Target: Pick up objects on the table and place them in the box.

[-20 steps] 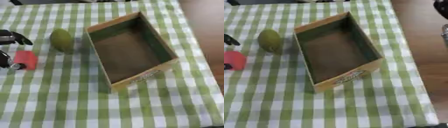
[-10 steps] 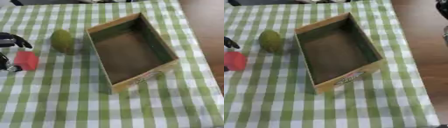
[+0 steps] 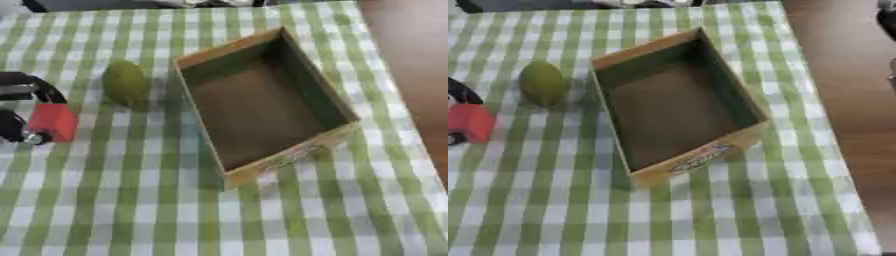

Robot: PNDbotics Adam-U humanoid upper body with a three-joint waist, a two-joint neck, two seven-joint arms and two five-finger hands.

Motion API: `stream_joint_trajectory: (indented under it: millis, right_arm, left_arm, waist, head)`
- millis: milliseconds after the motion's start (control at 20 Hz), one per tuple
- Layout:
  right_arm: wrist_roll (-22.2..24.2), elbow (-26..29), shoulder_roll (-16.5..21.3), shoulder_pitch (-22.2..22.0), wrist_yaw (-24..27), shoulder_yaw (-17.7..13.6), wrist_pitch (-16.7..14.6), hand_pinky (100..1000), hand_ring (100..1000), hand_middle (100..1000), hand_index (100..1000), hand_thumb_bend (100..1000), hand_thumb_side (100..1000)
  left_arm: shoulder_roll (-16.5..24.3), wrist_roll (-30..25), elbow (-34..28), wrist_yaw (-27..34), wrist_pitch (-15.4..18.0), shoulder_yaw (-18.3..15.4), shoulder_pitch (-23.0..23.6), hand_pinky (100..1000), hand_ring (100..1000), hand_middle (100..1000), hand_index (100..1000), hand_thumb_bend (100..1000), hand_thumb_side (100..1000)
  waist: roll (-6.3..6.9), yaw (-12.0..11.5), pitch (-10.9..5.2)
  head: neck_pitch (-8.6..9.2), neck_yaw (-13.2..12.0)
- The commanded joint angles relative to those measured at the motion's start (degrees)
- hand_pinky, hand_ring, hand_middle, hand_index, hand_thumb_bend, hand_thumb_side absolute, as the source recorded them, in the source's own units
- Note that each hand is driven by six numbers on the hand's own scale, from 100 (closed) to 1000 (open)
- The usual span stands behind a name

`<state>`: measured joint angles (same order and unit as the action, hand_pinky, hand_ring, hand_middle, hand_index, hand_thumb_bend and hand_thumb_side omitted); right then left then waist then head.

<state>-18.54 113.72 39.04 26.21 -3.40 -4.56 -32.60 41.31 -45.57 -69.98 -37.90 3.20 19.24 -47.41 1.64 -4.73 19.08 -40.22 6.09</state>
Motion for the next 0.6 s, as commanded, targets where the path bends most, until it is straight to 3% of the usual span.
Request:
stream_joint_trajectory:
  millis: [50,300,450,600]
  right_arm:
    - [-0.32,0.87,0.96,0.47,-0.20,-0.77,-0.04,866,579,499,793,100,367]
    - [-0.58,0.87,0.89,0.35,-0.29,-0.88,0.00,866,581,500,793,100,368]
    - [-0.72,0.87,0.88,0.31,-0.34,-0.92,0.01,866,581,500,793,100,368]
    - [-0.90,0.87,0.84,0.22,-0.36,-1.00,0.02,866,584,501,793,100,358]
  left_arm:
    - [1.11,0.43,-0.06,-0.78,-0.22,-0.70,-1.26,875,833,749,846,376,129]
    - [0.95,0.13,0.16,-2.19,0.15,-0.57,-1.22,844,778,666,779,342,102]
    - [0.93,-0.11,0.06,-2.54,0.55,-0.57,-1.21,842,775,662,775,338,100]
    - [1.07,-0.80,-0.51,-2.74,1.06,-0.28,-1.16,767,706,596,715,233,100]
  waist:
    - [-0.10,0.05,-0.95]
    - [-0.11,0.13,-0.93]
    - [-0.12,0.13,-0.95]
    - [-0.09,0.13,-1.14]
  head:
    - [0.61,-0.26]
    - [0.58,-0.36]
    - [0.56,-0.39]
    - [0.57,-0.40]
